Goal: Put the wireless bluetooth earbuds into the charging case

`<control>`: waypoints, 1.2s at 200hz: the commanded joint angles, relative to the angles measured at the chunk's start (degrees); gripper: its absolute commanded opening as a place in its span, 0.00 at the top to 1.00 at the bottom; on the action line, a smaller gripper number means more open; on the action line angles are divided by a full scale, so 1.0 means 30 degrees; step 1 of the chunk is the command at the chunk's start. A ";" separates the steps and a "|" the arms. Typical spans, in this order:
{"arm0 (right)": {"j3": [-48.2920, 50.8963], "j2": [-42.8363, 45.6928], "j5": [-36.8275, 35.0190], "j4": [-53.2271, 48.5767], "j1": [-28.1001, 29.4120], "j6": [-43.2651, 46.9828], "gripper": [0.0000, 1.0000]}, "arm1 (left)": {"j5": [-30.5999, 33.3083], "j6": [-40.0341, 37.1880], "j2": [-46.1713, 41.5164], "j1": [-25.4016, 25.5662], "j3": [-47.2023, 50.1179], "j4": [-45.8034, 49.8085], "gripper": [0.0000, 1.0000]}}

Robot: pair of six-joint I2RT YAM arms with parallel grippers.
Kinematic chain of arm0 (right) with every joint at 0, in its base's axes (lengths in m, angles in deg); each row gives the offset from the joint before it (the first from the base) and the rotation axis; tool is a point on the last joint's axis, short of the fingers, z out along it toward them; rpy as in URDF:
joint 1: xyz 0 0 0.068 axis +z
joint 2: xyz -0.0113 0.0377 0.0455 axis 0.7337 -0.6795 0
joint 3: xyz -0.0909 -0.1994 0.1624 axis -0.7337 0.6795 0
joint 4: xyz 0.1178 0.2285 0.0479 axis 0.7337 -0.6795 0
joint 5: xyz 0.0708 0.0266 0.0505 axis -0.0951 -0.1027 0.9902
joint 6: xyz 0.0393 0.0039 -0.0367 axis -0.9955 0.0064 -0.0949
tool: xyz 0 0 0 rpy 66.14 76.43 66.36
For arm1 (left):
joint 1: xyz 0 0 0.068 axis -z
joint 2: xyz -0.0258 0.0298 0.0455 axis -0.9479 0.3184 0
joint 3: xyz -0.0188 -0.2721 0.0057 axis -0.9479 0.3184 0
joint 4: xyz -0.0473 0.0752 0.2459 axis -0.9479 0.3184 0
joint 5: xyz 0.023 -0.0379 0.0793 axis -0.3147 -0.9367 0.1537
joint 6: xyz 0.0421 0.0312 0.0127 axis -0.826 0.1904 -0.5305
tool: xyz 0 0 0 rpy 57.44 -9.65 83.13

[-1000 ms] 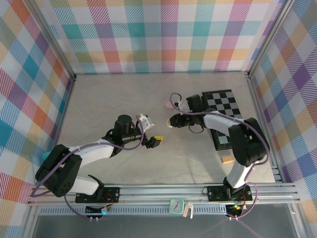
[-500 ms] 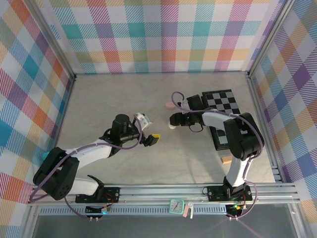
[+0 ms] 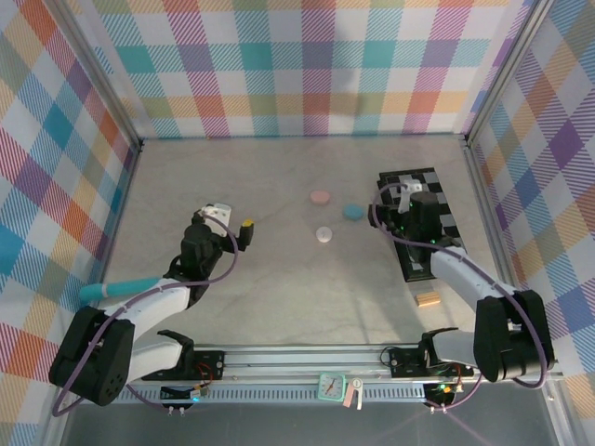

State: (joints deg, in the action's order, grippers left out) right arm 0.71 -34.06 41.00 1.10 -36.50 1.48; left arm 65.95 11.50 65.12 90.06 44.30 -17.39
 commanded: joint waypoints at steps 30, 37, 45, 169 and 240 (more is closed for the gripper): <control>0.3709 -0.1405 -0.2128 0.7269 -0.2030 0.0624 0.01 | 0.1090 0.0817 0.2822 -0.2070 0.1792 -0.4787 0.00; 0.3588 -0.1512 -0.2302 0.7166 -0.2092 0.0524 0.01 | 0.0716 0.0912 0.3387 -0.2356 0.1663 -0.5419 0.00; 0.3734 -0.1704 -0.2173 0.8219 -0.2228 0.0621 0.01 | 0.0617 0.0891 0.4157 -0.2579 0.1436 -0.5874 0.00; 0.3687 -0.5239 0.0363 1.1934 -0.3185 0.0976 0.01 | -0.0667 0.2945 0.8043 -0.4892 -0.1175 -0.4527 0.00; 0.3754 -0.5258 0.0345 1.1978 -0.3183 0.1013 0.01 | -0.1021 0.2750 0.8082 -0.4863 -0.1292 -0.4352 0.00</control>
State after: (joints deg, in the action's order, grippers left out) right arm 12.52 -49.64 40.98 34.41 -45.70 4.06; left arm 64.01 19.50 89.40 76.05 41.02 -31.14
